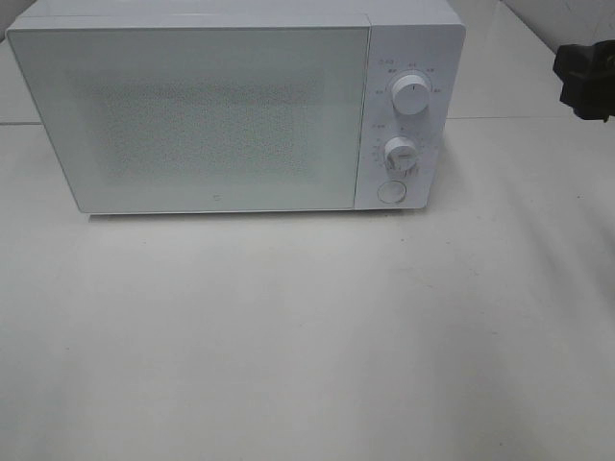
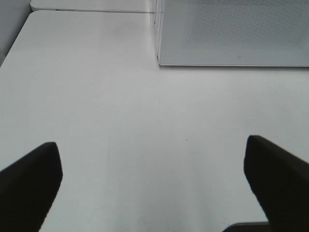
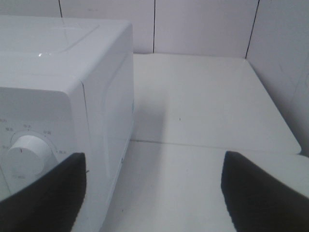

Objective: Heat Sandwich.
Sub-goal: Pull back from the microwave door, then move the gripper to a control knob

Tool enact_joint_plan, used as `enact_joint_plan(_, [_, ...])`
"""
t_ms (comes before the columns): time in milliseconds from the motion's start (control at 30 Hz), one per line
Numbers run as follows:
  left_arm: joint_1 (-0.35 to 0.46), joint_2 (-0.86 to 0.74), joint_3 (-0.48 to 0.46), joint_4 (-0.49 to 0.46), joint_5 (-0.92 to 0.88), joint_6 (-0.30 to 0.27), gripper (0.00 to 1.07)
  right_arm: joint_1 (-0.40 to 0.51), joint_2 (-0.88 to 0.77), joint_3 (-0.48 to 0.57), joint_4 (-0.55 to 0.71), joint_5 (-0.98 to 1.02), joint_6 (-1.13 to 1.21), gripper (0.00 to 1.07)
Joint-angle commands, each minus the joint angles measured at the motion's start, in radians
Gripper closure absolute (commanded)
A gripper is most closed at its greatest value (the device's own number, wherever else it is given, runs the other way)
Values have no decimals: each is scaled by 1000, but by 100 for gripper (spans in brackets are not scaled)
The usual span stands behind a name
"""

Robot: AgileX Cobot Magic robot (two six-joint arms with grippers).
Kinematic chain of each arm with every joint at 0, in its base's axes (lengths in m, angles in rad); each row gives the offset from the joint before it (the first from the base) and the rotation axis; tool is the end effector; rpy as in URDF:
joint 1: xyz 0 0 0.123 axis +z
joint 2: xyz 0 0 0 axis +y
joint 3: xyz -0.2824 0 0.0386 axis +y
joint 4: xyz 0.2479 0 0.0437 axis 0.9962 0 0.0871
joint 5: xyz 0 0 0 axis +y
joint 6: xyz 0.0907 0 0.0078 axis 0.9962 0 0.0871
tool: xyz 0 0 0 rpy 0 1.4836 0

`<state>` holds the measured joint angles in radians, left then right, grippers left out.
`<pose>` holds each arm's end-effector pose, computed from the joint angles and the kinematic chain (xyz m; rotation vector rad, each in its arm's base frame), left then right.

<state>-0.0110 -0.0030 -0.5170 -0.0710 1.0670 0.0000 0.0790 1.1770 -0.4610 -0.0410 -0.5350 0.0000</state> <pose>-0.0077 -0.0056 0.2815 0.0155 2.0297 -0.0917 0.2327 0.0203 0.2602 -0.1109 1.6615 0.0505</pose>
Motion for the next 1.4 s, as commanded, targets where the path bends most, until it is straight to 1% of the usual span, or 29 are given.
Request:
enact_joint_plan(33, [1,-27,1,2,0,0,9,-5,28,33,87,-160,-80,32])
enact_joint_plan(67, [1,-27,1,2,0,0,9,-5,36,45,123,-187,-102,32])
enact_joint_plan(100, [1,-27,1,2,0,0,9,-5,50,65,185,-236,-146,32])
enact_joint_plan(267, [1,-27,1,2,0,0,9,-5,69,102,239,-312,-189,32])
enact_joint_plan(400, [1,-27,1,2,0,0,9,63,73,142,333,-373,-200,32])
enact_joint_plan(433, [1,-27,1,2,0,0,9,63,73,142,333,-373,-200,32])
enact_joint_plan(467, [1,-27,1,2,0,0,9,105,73,157,369,-391,-220,32])
enact_joint_plan(533, [1,-27,1,2,0,0,9,148,73,166,408,-406,-254,32])
enact_joint_plan(567, [1,-27,1,2,0,0,9,193,73,169,451,-409,-289,32])
enact_joint_plan(600, [1,-27,1,2,0,0,9,193,73,169,451,-409,-289,32])
enact_joint_plan(700, [1,-27,1,2,0,0,9,264,74,169,497,-416,-330,32])
enact_joint_plan(800, [1,-27,1,2,0,0,9,291,91,169,505,-430,-340,32])
enact_joint_plan(867, [1,-27,1,2,0,0,9,335,144,169,528,-466,-342,32])
enact_joint_plan(900, [1,-27,1,2,0,0,9,335,144,169,528,-466,-342,32])
enact_joint_plan(967, [1,-27,1,2,0,0,9,363,183,169,552,-495,-342,32])
enact_joint_plan(1033, [1,-27,1,2,0,0,9,416,246,169,590,-556,-341,32])
enact_joint_plan(1067, [1,-27,1,2,0,0,9,416,246,169,590,-556,-341,32])
enact_joint_plan(1100, [1,-27,1,2,0,0,9,437,265,169,603,-574,-341,32])
enact_joint_plan(1200, [1,-27,1,2,0,0,9,509,332,164,674,-637,-341,32])
enact_joint_plan(1233, [1,-27,1,2,0,0,9,509,332,164,674,-637,-341,32])
enact_joint_plan(1333, [1,-27,1,2,0,0,9,563,394,161,720,-686,-319,32])
enact_joint_plan(1400, [1,-27,1,2,0,0,9,576,407,158,733,-693,-316,32])
